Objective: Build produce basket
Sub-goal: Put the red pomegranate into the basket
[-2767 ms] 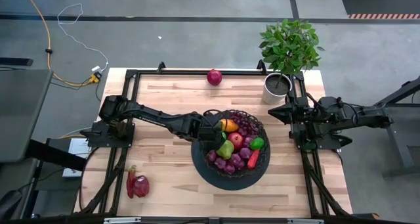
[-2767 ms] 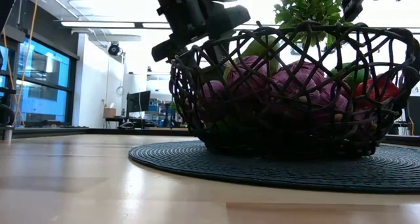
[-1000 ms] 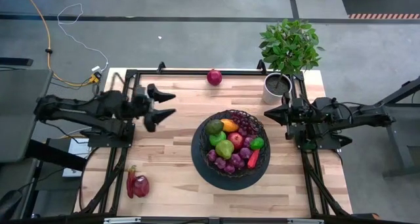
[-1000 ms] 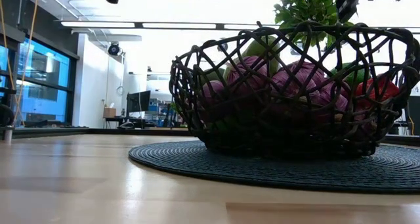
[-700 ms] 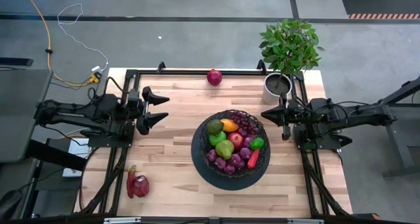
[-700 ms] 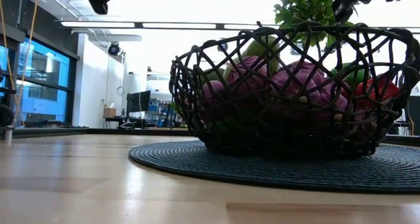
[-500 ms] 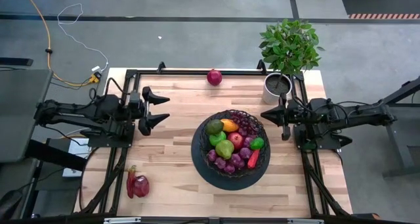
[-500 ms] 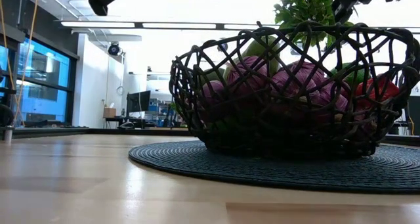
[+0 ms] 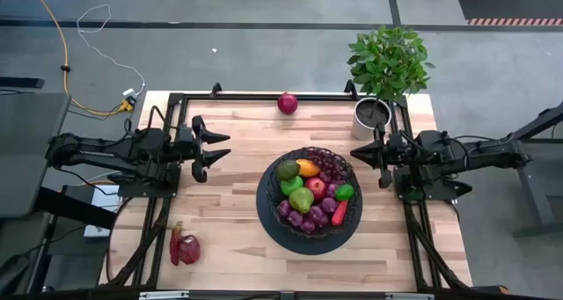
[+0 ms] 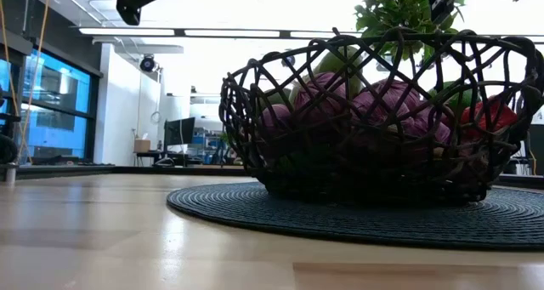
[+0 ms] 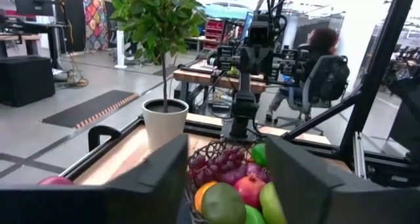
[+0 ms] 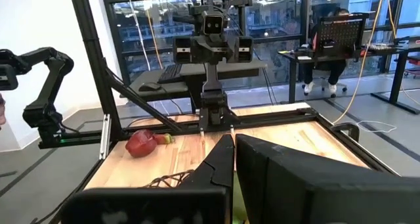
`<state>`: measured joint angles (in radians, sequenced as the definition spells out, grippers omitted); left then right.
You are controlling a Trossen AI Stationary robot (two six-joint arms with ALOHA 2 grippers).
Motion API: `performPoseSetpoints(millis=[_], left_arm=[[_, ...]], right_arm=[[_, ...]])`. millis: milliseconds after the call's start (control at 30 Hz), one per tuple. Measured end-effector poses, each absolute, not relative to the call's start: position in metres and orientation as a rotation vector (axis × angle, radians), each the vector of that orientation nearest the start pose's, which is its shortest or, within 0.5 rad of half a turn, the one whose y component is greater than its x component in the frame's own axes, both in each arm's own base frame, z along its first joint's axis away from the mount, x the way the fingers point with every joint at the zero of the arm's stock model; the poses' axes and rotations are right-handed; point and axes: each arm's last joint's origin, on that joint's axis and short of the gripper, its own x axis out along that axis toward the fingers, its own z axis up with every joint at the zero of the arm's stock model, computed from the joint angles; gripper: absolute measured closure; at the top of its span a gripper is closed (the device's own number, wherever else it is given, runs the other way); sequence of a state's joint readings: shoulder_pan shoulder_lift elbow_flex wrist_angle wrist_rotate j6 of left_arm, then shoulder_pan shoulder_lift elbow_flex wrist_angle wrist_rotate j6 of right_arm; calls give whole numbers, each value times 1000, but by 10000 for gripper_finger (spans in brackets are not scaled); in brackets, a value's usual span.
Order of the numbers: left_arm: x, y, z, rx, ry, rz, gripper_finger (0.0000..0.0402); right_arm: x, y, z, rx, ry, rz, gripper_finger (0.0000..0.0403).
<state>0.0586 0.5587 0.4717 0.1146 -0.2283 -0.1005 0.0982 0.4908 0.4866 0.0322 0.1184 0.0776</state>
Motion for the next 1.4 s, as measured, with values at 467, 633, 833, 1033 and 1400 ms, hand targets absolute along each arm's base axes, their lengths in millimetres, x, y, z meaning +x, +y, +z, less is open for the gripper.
performPoseSetpoints(millis=[467,633,833,1033,1400], left_arm=[[141,14,283,-124,-25,248,392],[141,14,283,-127,-23,248,399],[141,14,283,-128,-23,247,401],[141,14,283,-127,-23,247,401],[141,13,283,-129,-23,240,401]], right_arm=[[129,9,291,83,-46,-18,403],[129,9,291,82,-46,-18,403],[129,9,292,179,-59,-13,403],[130,9,294,180,-73,-17,403],[149,9,312,173,-182,-74,403]])
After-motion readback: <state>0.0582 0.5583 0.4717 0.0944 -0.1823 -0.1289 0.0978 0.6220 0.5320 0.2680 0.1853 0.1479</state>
